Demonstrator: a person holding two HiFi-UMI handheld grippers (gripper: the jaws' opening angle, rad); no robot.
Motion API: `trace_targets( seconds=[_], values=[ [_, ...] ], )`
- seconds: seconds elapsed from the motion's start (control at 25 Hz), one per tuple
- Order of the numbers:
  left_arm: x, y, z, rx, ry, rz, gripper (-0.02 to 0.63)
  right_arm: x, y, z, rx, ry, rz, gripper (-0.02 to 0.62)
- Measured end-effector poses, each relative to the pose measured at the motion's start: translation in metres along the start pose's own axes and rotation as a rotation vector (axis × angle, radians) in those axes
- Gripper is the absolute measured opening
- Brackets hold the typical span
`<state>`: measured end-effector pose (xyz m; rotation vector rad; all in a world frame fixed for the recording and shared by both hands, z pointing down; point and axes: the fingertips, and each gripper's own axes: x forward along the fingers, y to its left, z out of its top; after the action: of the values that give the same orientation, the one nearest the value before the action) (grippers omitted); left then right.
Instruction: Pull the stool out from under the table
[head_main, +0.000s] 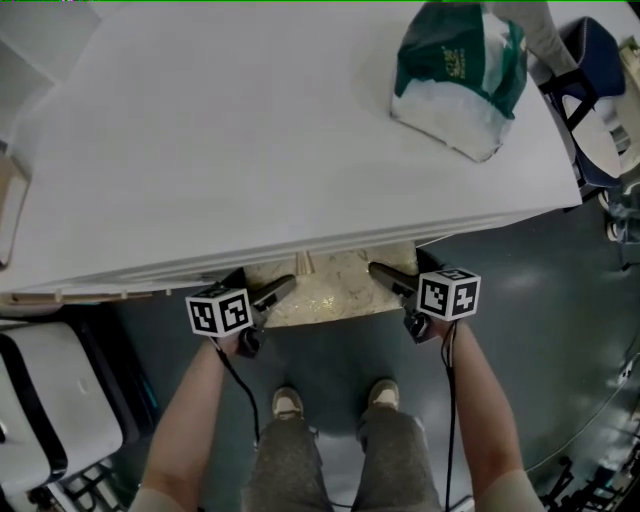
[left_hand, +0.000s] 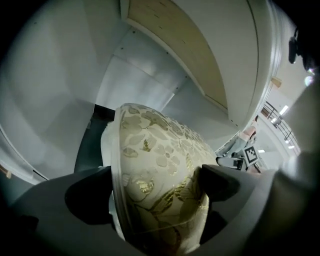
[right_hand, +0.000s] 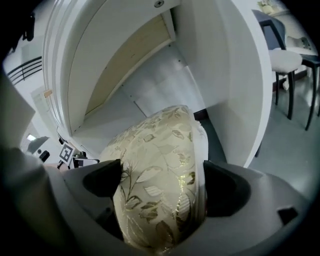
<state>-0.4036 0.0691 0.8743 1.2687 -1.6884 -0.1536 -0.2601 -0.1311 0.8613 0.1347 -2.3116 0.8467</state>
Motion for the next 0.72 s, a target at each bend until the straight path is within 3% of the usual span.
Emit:
trace_targets(
  seconds=[0.36,0.72],
  values=[
    [-0.005,-0.001,-0.004,-0.013,0.028,0.010,0.531,-0.004,0.002,-0.004,0.024,-0.023,0.010,0.525],
    [-0.039,-0.026,-0.044,-0.049,0.100,0.005,0.531,-0.051,0.029,-0.024,0.002,0.028,-0.011,0.525]
  ],
)
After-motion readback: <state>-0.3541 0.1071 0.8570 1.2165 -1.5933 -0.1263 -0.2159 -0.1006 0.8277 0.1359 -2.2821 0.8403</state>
